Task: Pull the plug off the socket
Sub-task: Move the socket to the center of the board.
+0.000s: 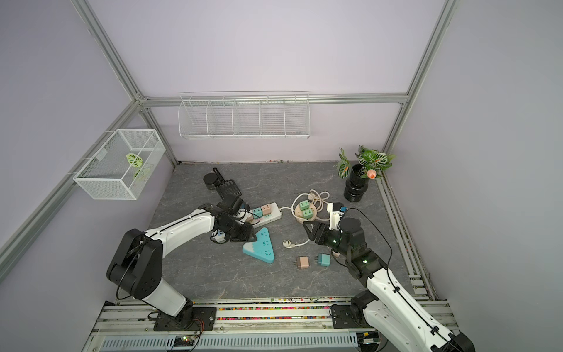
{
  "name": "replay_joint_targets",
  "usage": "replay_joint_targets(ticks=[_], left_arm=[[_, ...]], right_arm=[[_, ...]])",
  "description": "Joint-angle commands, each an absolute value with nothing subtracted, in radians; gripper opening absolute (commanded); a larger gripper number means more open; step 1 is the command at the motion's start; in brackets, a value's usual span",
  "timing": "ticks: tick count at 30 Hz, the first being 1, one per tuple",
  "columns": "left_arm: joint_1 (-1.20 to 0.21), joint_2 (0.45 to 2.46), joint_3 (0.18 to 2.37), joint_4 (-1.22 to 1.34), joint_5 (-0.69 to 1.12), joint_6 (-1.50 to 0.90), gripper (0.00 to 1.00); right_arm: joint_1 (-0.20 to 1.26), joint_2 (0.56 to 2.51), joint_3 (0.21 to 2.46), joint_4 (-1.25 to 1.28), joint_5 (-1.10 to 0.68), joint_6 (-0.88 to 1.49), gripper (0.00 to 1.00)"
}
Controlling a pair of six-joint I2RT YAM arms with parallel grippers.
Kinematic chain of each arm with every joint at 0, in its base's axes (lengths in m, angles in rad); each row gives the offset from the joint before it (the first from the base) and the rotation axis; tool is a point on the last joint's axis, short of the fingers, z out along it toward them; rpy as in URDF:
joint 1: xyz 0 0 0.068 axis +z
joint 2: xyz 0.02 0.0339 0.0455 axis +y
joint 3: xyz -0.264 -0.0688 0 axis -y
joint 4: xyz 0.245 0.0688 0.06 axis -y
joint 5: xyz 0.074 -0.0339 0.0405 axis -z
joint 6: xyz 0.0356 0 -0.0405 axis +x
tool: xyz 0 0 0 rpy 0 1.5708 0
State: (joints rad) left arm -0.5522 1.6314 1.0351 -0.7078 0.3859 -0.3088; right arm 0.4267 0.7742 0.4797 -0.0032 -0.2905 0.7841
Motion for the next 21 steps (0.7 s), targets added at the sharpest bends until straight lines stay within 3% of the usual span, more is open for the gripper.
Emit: replay_joint_targets(ticks=[1,12,21], left_arm=[[-0.593,1.665,1.058,-0.709,0.444,-0.321,0.44],[-0.767,1.815,1.161,-0.535,0.54,-0.557,0.42],[-0.853,1.976,1.336,-0.52,0.566,-0.593,0.42]], right_arm=[[0.417,0.757,0.463,-0.035,-0.304,0.767,0.63],[0.407,0.717,0.449,-0.065,-0.281,0.772,0.63],[0.399,0.68,0.454,-0.115,-0.257,0.768,0.63]])
